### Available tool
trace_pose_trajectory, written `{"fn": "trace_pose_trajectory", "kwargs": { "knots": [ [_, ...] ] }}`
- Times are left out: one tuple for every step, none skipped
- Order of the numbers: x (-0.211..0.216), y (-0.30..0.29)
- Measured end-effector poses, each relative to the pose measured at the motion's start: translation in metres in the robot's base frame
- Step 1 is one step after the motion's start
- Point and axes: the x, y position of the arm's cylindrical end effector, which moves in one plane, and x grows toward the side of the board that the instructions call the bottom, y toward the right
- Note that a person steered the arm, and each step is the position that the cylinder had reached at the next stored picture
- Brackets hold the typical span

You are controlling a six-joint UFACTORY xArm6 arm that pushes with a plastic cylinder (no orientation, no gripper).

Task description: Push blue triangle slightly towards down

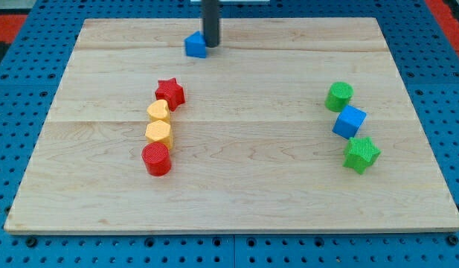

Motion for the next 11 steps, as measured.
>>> {"fn": "trace_pose_trajectory", "kwargs": {
  "knots": [
    [-0.001,-0.041],
    [-0.018,-0.057],
    [-0.02,-0.107],
    [0.009,-0.113],
    [0.009,-0.099],
    [-0.019,-0.099],
    [-0.024,-0.068],
    [-0.001,-0.053],
    [0.02,-0.053],
    [0.029,-0.072],
    [0.005,-0.093]
  ]
}}
